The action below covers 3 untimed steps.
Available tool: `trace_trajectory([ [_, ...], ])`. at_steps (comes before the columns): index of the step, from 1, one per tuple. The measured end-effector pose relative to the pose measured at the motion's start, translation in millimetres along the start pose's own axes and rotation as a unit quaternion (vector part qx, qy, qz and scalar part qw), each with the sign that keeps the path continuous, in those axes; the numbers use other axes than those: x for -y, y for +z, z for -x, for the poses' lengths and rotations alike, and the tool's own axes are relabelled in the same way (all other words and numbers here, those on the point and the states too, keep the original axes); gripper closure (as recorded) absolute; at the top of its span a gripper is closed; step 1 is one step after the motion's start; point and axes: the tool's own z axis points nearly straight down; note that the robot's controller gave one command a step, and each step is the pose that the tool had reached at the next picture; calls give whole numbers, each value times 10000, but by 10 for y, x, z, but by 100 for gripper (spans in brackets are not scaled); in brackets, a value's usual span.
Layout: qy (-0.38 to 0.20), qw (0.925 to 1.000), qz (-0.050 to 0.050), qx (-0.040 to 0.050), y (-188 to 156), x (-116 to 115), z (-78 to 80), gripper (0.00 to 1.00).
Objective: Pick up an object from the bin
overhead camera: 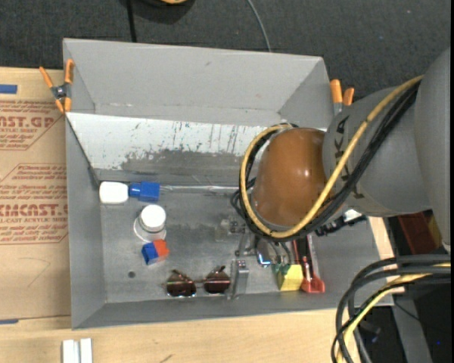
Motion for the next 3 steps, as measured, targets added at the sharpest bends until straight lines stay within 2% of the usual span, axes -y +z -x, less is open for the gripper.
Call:
trace_trajectory([
  [1,4,10000,2,38,-41,2,20,0],
  [2,-260,9997,-2,32,235,21,19,0],
  [3,-1349,9909,1,44,604,20,73,100],
])
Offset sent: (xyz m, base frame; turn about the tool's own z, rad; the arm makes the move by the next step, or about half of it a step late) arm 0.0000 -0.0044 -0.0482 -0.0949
